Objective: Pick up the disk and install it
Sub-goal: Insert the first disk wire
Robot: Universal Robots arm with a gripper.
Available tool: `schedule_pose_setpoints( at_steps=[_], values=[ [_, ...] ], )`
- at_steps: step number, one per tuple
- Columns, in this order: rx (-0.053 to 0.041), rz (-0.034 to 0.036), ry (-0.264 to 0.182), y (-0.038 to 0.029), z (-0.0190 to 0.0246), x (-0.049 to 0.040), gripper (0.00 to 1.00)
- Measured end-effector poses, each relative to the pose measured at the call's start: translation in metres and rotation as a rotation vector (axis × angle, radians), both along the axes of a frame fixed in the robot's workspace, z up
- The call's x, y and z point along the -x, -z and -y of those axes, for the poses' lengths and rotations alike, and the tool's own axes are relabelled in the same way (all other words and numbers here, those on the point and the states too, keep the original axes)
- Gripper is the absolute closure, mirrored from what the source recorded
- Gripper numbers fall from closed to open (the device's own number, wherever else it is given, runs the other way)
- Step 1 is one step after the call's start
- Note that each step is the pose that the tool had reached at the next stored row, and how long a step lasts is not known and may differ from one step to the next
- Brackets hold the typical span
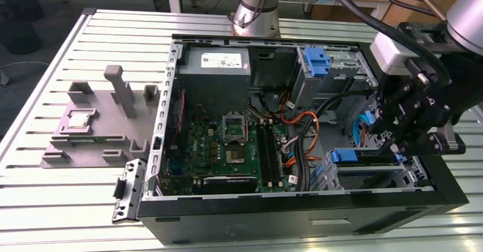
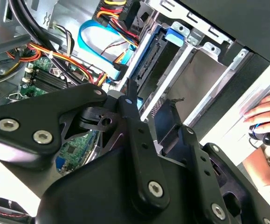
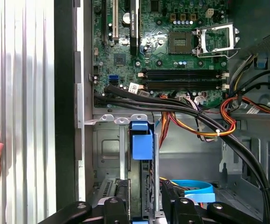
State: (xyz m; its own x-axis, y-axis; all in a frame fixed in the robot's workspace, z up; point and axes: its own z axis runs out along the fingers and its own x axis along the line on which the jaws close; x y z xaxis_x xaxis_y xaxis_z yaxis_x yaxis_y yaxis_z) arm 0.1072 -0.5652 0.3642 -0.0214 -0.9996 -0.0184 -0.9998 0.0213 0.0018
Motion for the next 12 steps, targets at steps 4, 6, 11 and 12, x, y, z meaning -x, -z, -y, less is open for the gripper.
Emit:
schedule_pose_setpoints(
  at_steps=[4, 6, 11, 12],
  values=[
    [-0.0002, 0.0002, 0.000, 0.0002, -0.0047, 0.0000, 0.58],
    [-0.0004, 0.0002, 0.000, 0.0003, -0.0072, 0.0000, 0.58],
    [-0.0043, 0.0008, 0.000, 0.0005, -0.0098, 0.0000, 0.58],
    [-0.0043, 0.0008, 0.000, 0.0005, -0.0098, 0.0000, 0.58]
  ],
)
